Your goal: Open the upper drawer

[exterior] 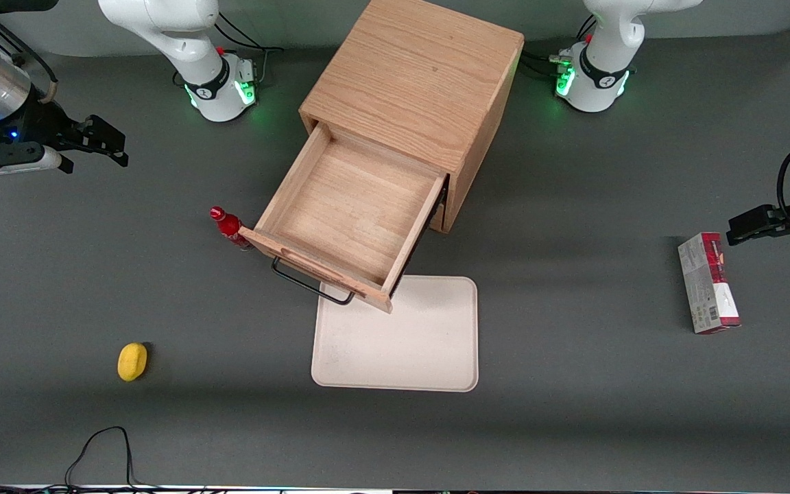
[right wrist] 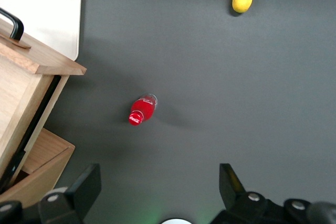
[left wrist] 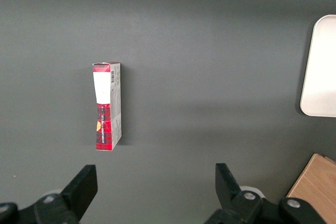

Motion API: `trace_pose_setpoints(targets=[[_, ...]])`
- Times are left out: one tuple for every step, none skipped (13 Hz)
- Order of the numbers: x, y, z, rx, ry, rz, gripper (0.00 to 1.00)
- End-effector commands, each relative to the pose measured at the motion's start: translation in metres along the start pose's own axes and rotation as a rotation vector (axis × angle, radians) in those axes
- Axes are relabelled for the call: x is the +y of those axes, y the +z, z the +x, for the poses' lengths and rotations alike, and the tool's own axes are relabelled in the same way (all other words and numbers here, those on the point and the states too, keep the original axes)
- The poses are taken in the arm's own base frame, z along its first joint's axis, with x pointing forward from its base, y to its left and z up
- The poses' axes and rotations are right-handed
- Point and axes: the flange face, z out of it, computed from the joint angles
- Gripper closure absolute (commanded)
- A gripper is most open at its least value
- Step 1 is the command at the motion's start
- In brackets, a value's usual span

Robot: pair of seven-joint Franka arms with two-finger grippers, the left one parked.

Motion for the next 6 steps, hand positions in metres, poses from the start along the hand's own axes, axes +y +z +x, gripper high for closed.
trace_pose_setpoints(targets=[[-0.0028,-0.0030,0.0078,0.002,0.129,0.029,0.00],[-0.0034,-0.0021,0.0080,-0.001,0.128,0.028,0.00],[-0.0032,-0.0021,0.0080,-0.001,0.125,0.026,0.00],[-0.0029,-0.0050,0.0083,0.006,0.123,0.022,0.00],[-0.0029,-0.0064,0.0084,0.009,0.121,0.022,0.00],[-0.0021,-0.0066,0.0091,0.011,0.121,0.023,0.00]])
